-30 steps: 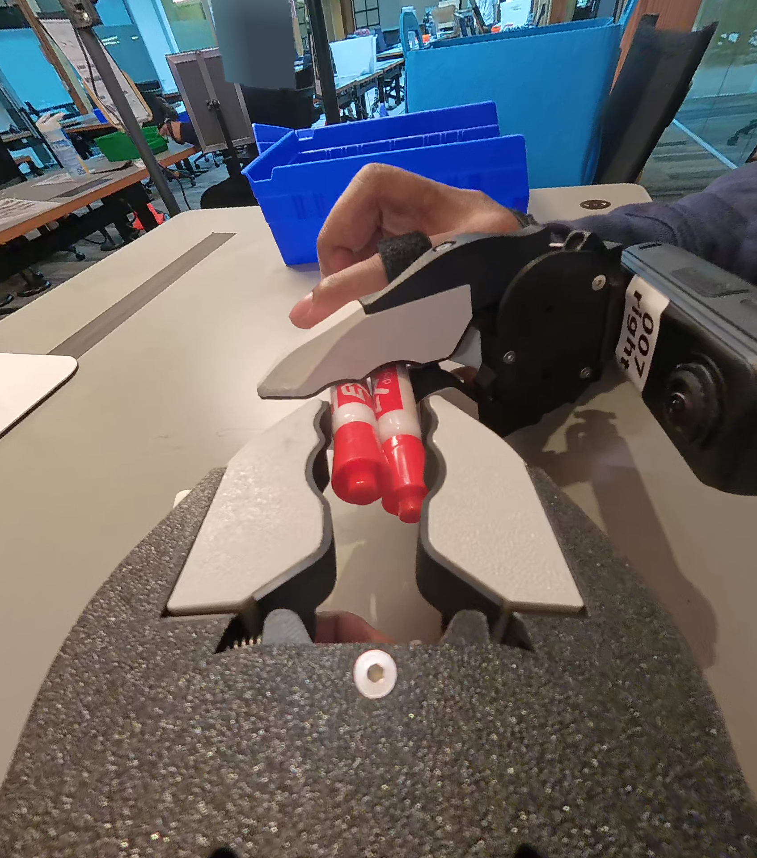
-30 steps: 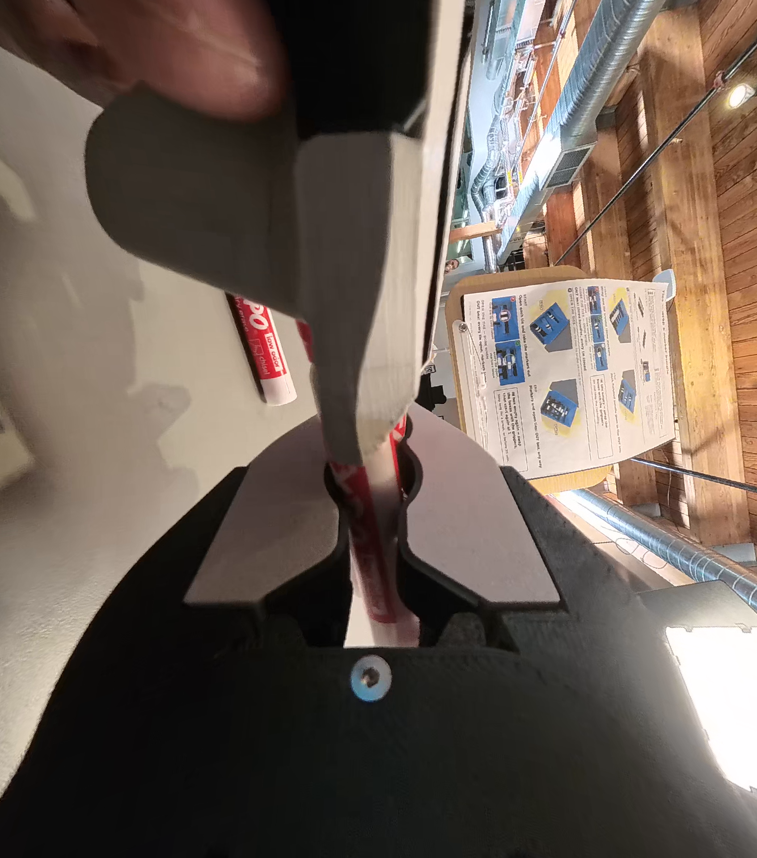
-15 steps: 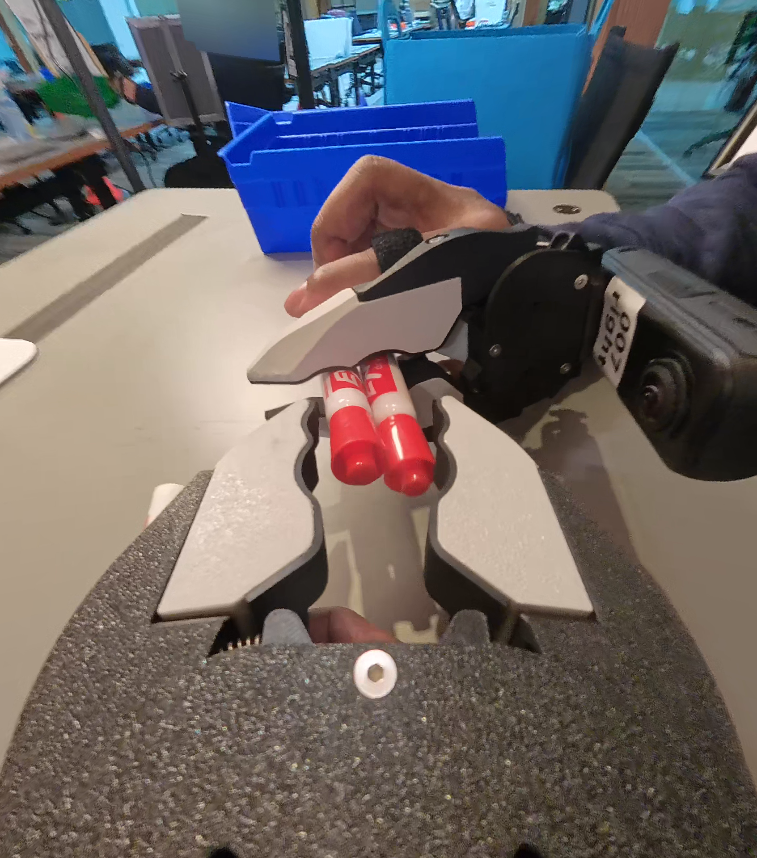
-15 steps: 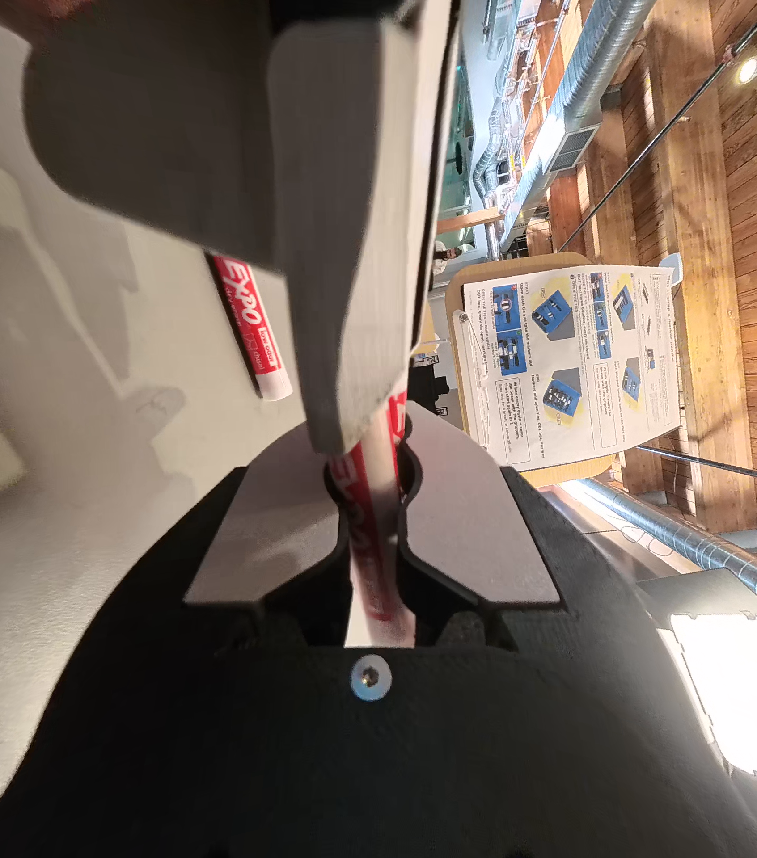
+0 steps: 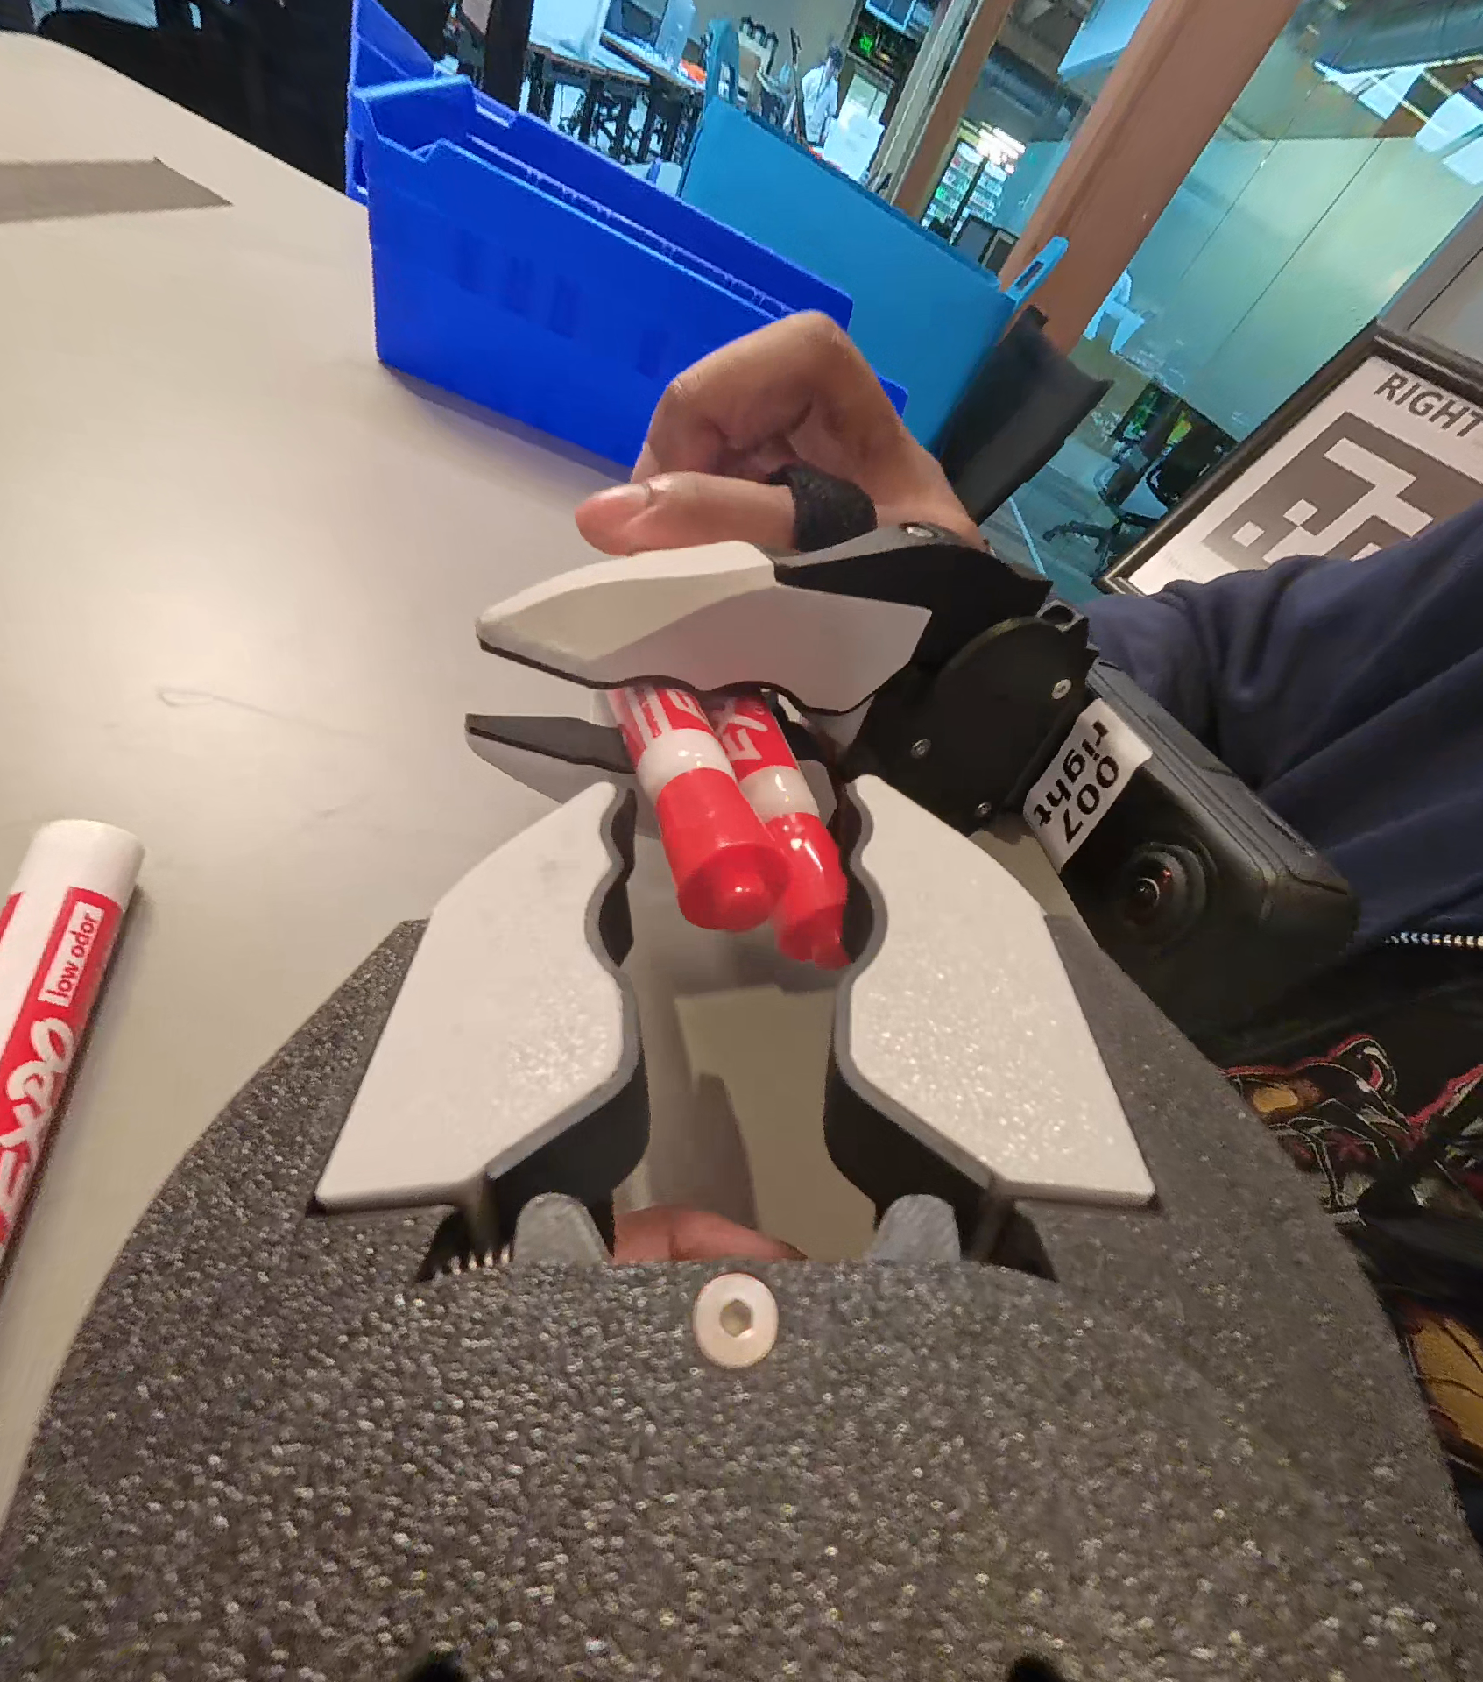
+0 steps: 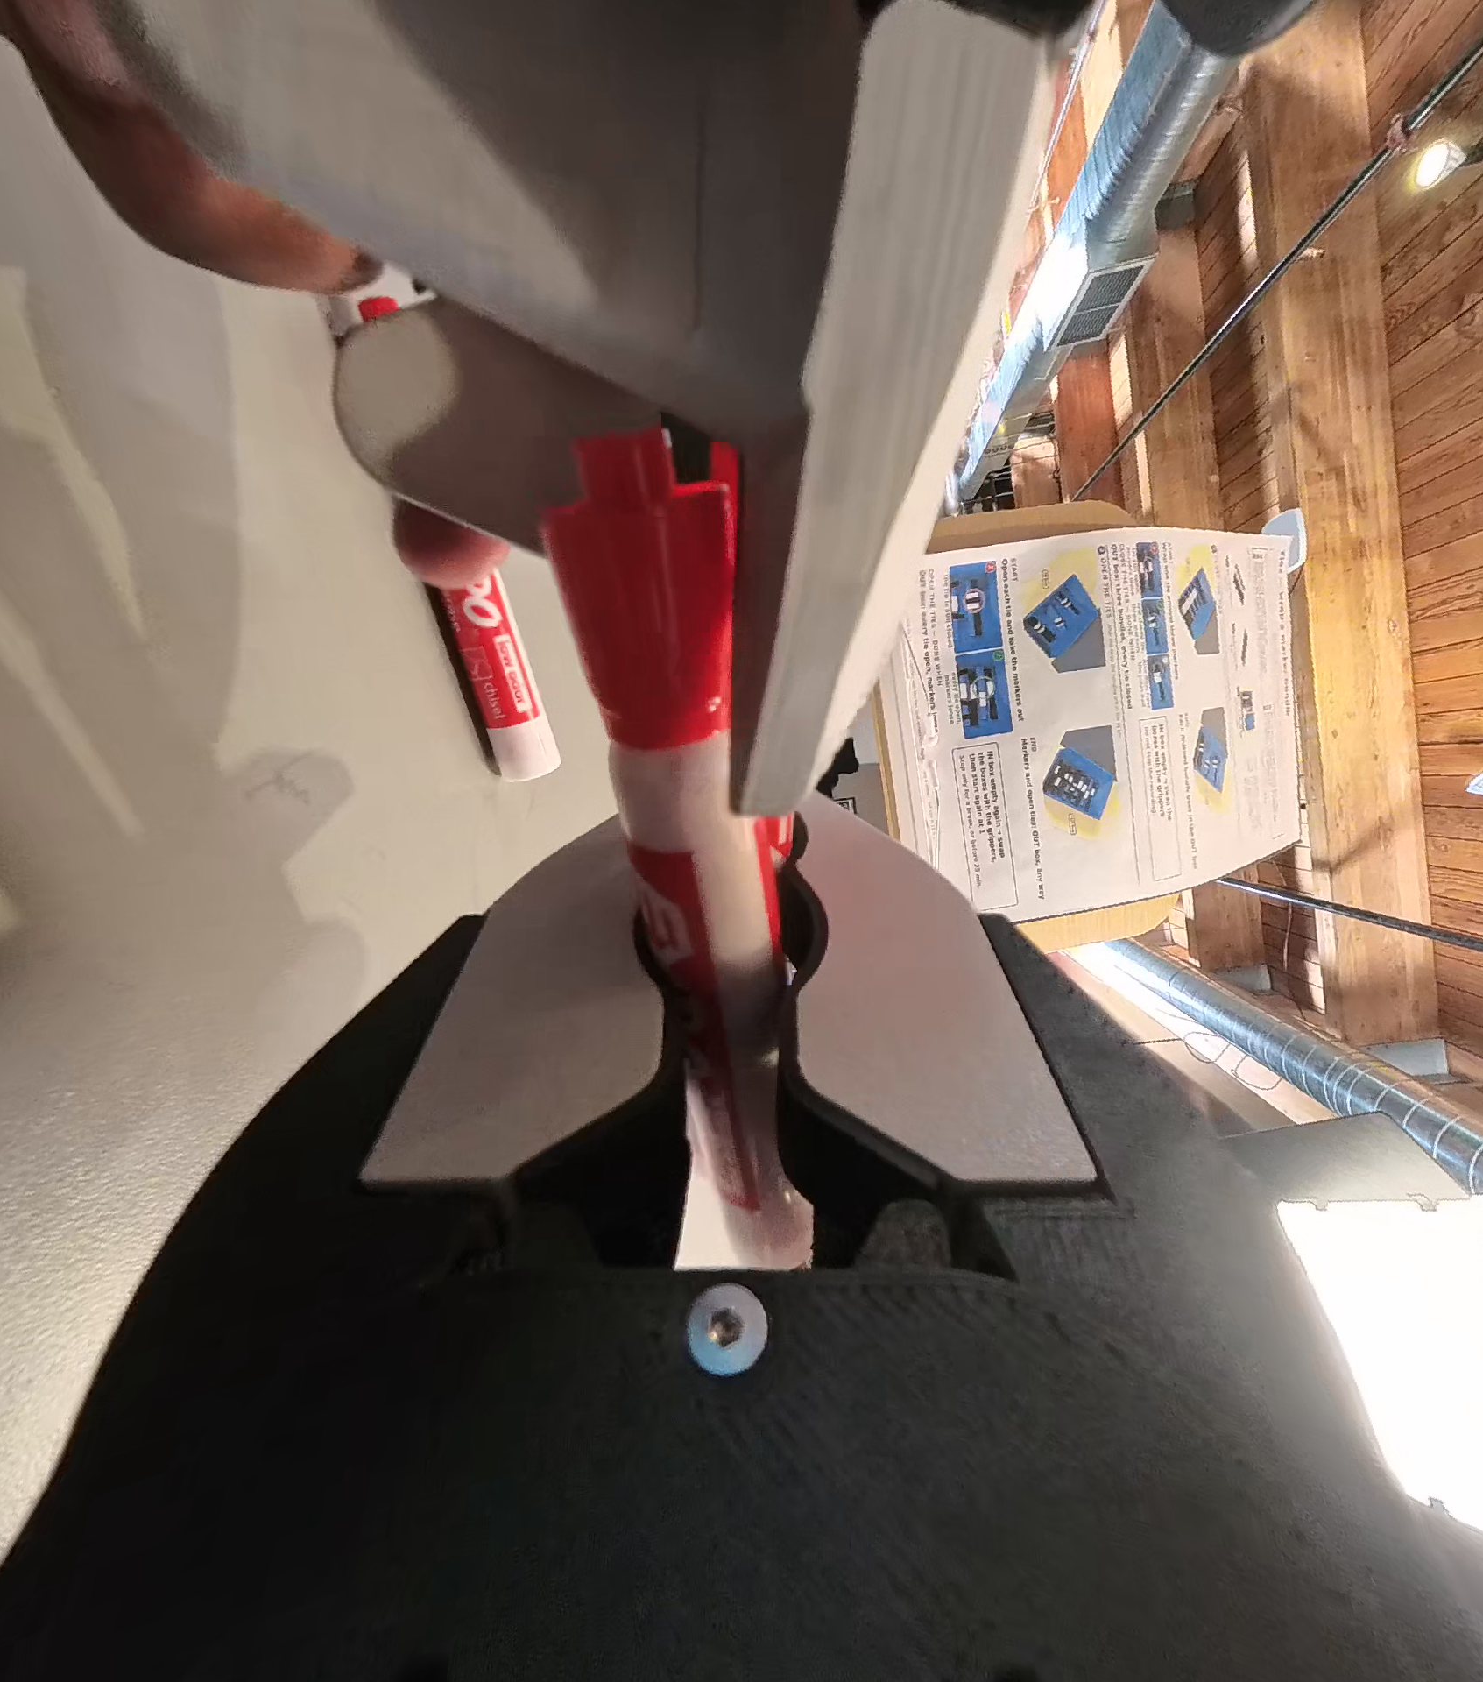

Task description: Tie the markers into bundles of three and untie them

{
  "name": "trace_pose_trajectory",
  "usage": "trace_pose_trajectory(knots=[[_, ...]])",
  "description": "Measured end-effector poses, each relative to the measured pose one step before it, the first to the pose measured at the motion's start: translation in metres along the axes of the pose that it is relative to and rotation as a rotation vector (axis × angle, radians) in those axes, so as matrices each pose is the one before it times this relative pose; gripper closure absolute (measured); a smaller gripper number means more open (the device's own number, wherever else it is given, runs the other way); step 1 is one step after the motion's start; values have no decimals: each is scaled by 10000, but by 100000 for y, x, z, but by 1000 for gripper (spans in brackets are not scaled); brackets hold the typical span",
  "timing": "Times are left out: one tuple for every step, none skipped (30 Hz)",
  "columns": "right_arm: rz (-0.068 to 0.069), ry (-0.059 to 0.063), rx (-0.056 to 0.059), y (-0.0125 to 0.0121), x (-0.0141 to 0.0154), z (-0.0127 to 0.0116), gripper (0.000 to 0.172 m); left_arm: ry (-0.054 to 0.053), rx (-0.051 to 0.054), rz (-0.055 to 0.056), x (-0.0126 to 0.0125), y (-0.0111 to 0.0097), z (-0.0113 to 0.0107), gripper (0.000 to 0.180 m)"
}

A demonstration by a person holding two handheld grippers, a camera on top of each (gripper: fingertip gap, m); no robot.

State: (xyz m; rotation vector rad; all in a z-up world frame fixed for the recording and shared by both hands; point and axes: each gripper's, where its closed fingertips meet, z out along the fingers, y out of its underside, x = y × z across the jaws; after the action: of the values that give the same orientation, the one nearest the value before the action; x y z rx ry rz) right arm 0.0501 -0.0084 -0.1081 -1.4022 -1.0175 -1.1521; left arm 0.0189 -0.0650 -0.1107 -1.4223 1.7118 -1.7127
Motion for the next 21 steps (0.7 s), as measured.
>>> trace_pose_trajectory(knots=[[-40,-2,10,-42,-21,-17,155,-78,-46,-56,-98,116,124,138],[-67,12,9,-54,-16,-29,155,-66,17,-47,-79,46,95,140],[-69,6,14,-59,-32,-25,155,16,39,-47,5,29,67,143],[-51,1,4,-39,-39,-21,155,-1,27,-66,-37,43,52,146],[-54,8,-13,6,-14,0,155,-47,2,-64,-126,43,16,148],[-75,10,-30,31,-26,-2,155,-18,4,-44,-82,29,10,150],[-103,35,-28,38,9,12,155,-30,-1,-32,-69,10,0,150],[-129,50,-24,7,33,-20,155,-47,-12,16,-49,11,13,151],[-136,67,-22,3,50,-9,155,-67,-11,57,-42,16,11,150],[-122,73,-24,3,68,-22,155,-82,0,78,-31,3,5,150],[-89,63,-19,0,72,-8,155,-71,7,65,-20,-14,13,150],[-49,51,-7,-9,79,-8,155,-44,12,35,-1,-40,-13,150],[-15,45,-3,-16,88,-15,155,-33,28,12,-16,-85,-35,150],[25,24,0,-13,62,-11,155,-52,54,-5,-55,-140,-64,150],[53,13,10,-28,49,-3,155,-73,78,-3,-101,-186,-109,150],[69,8,24,-34,52,-21,155,-64,79,4,-109,-197,-142,150],[61,8,13,-23,47,0,155,-38,66,1,-104,-179,-163,150],[46,28,-8,10,73,17,155,-9,58,-14,-72,-167,-162,150],[24,32,-1,24,77,14,155,3,47,-30,-55,-146,-134,150],[-15,63,30,13,109,-1,155,20,49,-31,-20,-135,-120,150],[-70,85,54,25,103,-22,155,10,38,-22,-18,-98,-96,150]])
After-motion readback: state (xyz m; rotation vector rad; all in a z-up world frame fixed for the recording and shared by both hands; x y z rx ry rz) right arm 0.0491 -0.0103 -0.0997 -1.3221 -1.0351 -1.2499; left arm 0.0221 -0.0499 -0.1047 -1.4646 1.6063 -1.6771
